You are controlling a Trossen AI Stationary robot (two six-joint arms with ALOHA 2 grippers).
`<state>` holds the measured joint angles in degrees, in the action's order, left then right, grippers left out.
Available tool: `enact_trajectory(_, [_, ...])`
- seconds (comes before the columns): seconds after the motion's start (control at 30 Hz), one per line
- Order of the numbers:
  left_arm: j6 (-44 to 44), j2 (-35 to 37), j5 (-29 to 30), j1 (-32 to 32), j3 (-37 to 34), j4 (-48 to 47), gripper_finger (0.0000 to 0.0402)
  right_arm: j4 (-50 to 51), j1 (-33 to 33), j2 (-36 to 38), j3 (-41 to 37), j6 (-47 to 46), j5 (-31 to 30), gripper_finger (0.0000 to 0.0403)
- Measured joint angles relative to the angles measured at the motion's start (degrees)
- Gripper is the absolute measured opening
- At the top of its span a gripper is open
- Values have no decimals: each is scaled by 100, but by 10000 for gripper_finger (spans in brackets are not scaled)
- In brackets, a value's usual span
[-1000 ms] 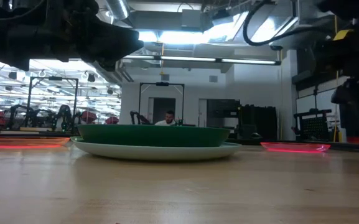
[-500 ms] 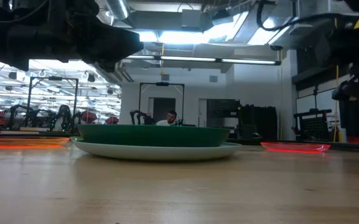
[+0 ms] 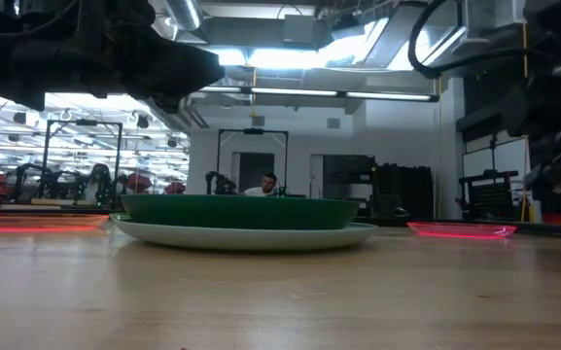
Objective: Stack plastic plates
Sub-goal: Stack the light brown plate on top of the pink plate
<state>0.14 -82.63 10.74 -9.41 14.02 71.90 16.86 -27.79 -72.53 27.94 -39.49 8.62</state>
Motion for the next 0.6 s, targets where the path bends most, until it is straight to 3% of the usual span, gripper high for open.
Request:
enact_trajectory(0.33, [29,0,34,0,0,-86,130,-150,7,-413,11,379,-6,143])
enact_trajectory(0.6, [15,0,59,0,0,-81,130,-159,9,-422,5,239,-49,76])
